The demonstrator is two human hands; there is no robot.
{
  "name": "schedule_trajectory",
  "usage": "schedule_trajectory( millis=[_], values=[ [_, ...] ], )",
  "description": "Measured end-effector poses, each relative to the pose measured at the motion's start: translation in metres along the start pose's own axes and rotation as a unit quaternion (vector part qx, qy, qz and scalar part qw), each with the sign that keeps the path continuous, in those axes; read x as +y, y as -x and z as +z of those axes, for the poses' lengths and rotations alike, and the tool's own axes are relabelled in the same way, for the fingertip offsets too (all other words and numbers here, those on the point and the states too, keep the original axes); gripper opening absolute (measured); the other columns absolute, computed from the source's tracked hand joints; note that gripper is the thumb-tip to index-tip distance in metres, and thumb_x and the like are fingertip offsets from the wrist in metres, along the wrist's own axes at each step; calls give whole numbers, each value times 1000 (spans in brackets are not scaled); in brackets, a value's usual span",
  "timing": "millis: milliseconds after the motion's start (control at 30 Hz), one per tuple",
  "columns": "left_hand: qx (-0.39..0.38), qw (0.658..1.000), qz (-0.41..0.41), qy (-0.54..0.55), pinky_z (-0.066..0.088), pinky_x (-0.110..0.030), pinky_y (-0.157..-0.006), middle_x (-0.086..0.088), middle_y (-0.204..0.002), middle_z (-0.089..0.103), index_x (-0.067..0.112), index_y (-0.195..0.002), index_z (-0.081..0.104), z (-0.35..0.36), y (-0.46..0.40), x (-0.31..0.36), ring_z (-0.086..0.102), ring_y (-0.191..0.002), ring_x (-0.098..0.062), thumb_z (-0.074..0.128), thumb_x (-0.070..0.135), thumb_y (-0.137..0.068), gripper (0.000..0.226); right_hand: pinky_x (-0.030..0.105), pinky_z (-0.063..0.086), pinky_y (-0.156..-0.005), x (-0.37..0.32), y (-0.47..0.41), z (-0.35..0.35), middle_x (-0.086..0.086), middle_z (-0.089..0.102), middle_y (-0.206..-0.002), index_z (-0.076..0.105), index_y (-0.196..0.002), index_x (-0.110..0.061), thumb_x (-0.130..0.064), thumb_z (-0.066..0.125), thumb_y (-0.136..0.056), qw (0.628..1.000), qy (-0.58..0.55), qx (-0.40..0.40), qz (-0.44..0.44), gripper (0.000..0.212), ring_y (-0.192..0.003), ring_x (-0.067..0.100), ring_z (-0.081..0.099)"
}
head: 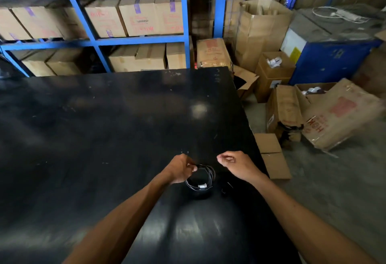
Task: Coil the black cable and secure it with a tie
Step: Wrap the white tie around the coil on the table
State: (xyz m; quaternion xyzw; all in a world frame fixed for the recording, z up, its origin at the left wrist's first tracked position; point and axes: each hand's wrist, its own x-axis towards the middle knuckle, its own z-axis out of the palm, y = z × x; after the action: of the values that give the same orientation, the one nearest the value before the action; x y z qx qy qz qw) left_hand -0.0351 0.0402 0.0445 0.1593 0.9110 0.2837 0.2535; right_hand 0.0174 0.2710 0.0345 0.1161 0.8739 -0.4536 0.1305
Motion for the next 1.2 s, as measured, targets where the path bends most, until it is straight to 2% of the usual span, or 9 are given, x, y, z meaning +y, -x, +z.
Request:
schedule_trajectory(
  millis=[133, 233, 367, 500, 700, 867, 967, 1100, 1200],
  values=[
    [0, 998, -58, 20, 40, -27, -60, -9, -70, 62, 13, -62, 62, 14, -7, -23, 56, -66, -19, 63, 18, -92, 30, 19, 51, -79, 46, -1, 8, 2, 73, -109, 74, -118, -17, -34, 74, -89, 982, 166, -63, 65, 34, -105, 17, 69],
    [-5, 997, -73, 30, 41, -28, -60, -17, -71, 65, 6, -68, 66, 20, -13, -27, 56, -67, -21, 63, 20, -92, 28, 35, 50, -97, 61, 2, 23, 4, 59, -125, 66, -126, -28, -41, 71, -87, 968, 211, -100, 86, 42, -117, 24, 61],
    [-13, 996, -74, 37, 45, -33, -63, -18, -71, 64, -5, -76, 66, 26, -18, -31, 54, -66, -22, 62, 19, -93, 29, 39, 45, -85, 57, 4, 38, -4, 51, -117, 58, -104, -38, -51, 55, -80, 963, 252, -78, 53, 27, -106, 20, 61],
    [-8, 995, -84, 50, 40, -29, -60, -18, -71, 65, -3, -75, 68, 28, -20, -33, 55, -65, -21, 63, 20, -93, 30, 38, 43, -77, 53, 5, 52, -7, 53, -106, 55, -102, -34, -70, 59, -62, 953, 281, -105, 36, 54, -97, 18, 59],
    [-5, 993, -90, 77, 44, -29, -64, -21, -81, 73, 1, -75, 70, 28, -16, -29, 59, -65, -20, 62, 21, -95, 30, 33, 56, -84, 62, 5, 48, 8, 77, -106, 77, -107, -15, -20, 73, -92, 974, 221, -37, 19, 17, -96, 25, 72],
    [14, 991, -94, 95, 42, -28, -60, -8, -68, 66, 2, -75, 70, 23, -10, -21, 57, -61, -18, 61, 21, -95, 28, 24, 55, -66, 26, 14, 18, -2, 71, -85, 79, -95, -18, -14, 78, -87, 977, 125, 74, -156, 9, -72, 9, 68],
    [39, 988, -84, 123, 38, -23, -51, 2, -57, 56, 14, -63, 62, 17, -10, -10, 49, -53, -11, 61, 20, -96, 34, 20, 54, -64, 2, 27, 12, -9, 67, -89, 76, -98, -24, -20, 77, -88, 949, 177, 70, -251, 12, -72, 3, 64],
    [36, 984, -33, 171, 38, -20, -52, 6, -59, 56, 15, -68, 64, 10, -5, 13, 48, -56, -9, 59, 19, -98, 31, 36, 57, -69, -12, 33, 19, -4, 65, -107, 72, -109, -25, -21, 68, -90, 907, 313, 80, -270, 20, -86, 19, 69],
    [22, 973, -2, 228, 43, -19, -60, 13, -60, 58, 15, -81, 71, 6, 4, 24, 52, -59, -5, 60, 17, -98, 21, 35, 56, -58, -21, 36, 19, 2, 67, -99, 75, -103, -20, -12, 80, -77, 890, 339, 136, -274, 28, -79, 22, 71]
  ],
)
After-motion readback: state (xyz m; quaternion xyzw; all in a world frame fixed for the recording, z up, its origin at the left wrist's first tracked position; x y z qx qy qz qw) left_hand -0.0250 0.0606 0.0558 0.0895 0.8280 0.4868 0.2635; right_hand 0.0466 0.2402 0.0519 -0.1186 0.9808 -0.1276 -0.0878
